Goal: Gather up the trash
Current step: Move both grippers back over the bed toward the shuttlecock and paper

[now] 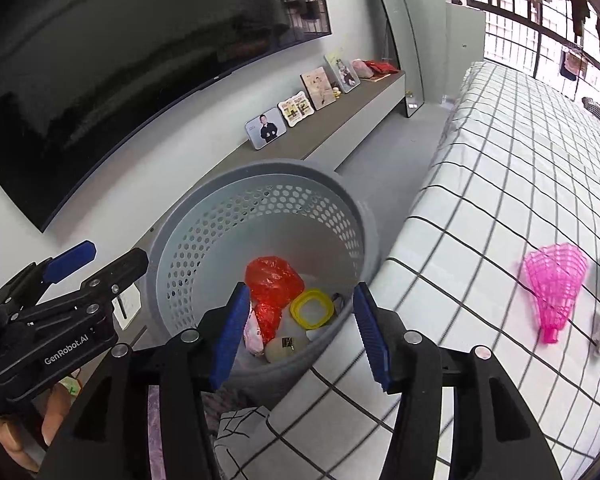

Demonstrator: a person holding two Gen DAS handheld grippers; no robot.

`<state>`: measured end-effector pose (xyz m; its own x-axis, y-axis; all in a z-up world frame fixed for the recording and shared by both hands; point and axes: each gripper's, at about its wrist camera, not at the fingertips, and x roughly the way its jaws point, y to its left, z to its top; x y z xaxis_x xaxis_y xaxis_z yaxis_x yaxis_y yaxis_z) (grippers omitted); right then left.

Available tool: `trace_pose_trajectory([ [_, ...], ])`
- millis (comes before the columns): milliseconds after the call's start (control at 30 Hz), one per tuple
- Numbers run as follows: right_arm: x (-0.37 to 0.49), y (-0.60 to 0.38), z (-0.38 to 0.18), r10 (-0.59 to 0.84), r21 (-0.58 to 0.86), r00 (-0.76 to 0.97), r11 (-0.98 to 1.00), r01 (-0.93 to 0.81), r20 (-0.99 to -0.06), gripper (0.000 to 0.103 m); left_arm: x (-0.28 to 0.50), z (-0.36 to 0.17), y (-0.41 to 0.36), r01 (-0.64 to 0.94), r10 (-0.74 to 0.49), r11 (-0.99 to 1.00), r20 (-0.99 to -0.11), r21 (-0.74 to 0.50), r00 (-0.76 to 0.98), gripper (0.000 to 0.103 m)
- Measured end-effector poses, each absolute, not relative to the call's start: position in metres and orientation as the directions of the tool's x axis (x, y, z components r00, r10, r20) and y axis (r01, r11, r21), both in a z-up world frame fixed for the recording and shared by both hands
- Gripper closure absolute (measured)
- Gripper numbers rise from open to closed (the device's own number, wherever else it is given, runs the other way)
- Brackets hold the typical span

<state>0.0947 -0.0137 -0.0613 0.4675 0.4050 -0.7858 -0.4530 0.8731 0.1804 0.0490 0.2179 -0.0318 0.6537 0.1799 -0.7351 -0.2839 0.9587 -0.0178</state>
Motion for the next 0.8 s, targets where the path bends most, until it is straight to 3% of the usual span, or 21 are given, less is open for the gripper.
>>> trace_pose_trajectory([
  [433, 0.070, -0.076, -0.037, 0.359, 0.174, 0.562, 0.918, -0.355, -0.745, 0.049, 0.039, -0.009, 0.168, -0.207, 0.138, 0.978, -0.704, -0.014, 0.697, 0.025],
  [800, 0.053, -0.152, -0.037, 0.265, 0.157, 0.613, 0.962, -0.226, -0.744, 0.046, 0.045, -0.001, 0.103, -0.106, 0.062, 0.994, -0.694, -0.021, 0.717, 0.019],
])
